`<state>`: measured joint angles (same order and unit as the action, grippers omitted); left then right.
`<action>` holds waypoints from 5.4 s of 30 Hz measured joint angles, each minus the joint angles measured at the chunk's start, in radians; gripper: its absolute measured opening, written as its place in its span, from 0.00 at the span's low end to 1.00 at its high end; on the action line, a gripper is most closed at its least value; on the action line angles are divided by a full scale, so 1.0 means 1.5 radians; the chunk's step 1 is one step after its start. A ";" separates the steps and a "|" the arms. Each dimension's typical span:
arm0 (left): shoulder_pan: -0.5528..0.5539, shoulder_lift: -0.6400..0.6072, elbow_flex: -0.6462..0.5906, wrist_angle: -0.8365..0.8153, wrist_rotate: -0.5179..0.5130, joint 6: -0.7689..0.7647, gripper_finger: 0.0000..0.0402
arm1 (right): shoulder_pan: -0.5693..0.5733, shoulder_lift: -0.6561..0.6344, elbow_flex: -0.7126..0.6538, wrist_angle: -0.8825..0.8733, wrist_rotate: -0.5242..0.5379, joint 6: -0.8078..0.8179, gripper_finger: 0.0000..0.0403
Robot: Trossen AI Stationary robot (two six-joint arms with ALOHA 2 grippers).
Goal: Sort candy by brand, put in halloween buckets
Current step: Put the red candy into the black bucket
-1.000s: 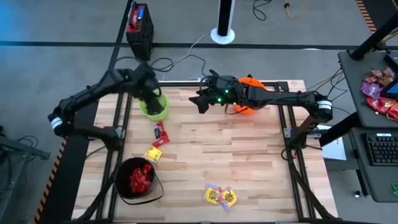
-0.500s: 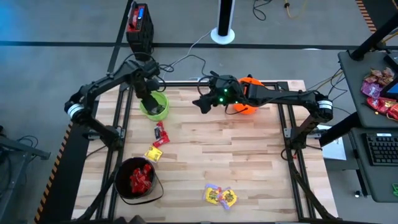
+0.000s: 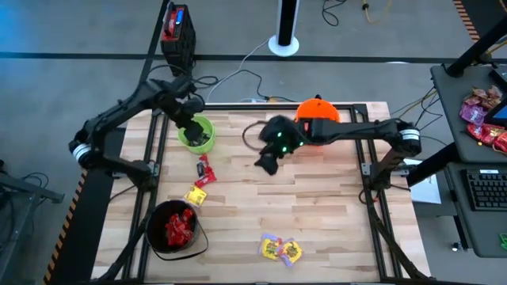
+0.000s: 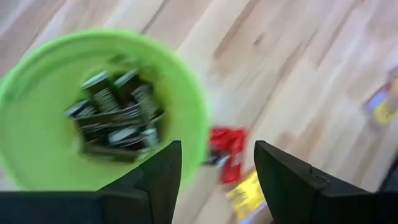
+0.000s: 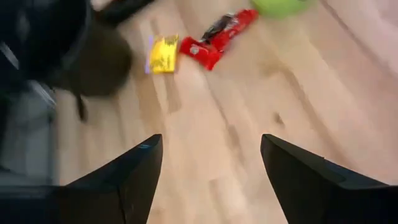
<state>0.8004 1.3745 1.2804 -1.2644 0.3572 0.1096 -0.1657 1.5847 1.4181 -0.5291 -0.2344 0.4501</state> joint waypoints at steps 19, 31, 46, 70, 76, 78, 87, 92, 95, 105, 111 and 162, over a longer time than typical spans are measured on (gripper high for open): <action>-0.308 -0.303 0.000 0.081 -0.195 -0.508 0.44 | 0.074 0.311 0.106 0.329 0.027 -0.394 0.71; -0.329 -0.307 0.000 0.084 -0.232 -0.455 0.44 | 0.068 0.556 0.422 0.237 0.035 -0.411 0.69; -0.329 -0.304 0.000 0.085 -0.233 -0.416 0.44 | 0.063 0.693 0.612 0.017 0.049 -0.389 0.52; -0.353 -0.339 -0.101 0.175 -0.029 -0.241 0.44 | 0.064 0.529 0.601 -0.334 0.017 -0.368 0.14; -0.380 -0.387 -0.261 0.412 -0.019 -0.299 0.44 | 0.072 0.424 0.577 -0.363 0.098 -0.344 0.14; -0.387 -0.404 -0.310 0.506 -0.012 -0.324 0.44 | 0.075 0.388 0.557 -0.366 0.132 -0.336 0.14; -0.391 -0.415 -0.446 0.722 -0.003 -0.385 0.44 | 0.096 0.218 0.432 -0.312 0.232 -0.292 0.14; -0.391 -0.388 -0.472 0.824 -0.002 -0.413 0.44 | 0.109 0.147 0.348 -0.185 0.257 -0.305 0.14; -0.391 -0.363 -0.476 0.916 0.005 -0.423 0.44 | 0.118 0.126 0.311 -0.113 0.281 -0.326 0.14; -0.390 -0.275 -0.411 0.970 0.008 -0.426 0.44 | 0.137 0.130 0.274 -0.044 0.322 -0.347 0.15; -0.391 -0.236 -0.384 0.965 0.010 -0.420 0.42 | 0.147 0.131 0.273 -0.052 0.349 -0.360 0.15; -0.831 -0.226 0.068 -0.136 -0.029 -0.626 0.02 | 0.134 0.110 0.258 -0.155 0.325 -0.295 0.64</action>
<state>-0.4462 1.0355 1.3826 -1.4687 0.3135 -0.8299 0.0358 1.7504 1.8055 -0.7617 0.2524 0.0082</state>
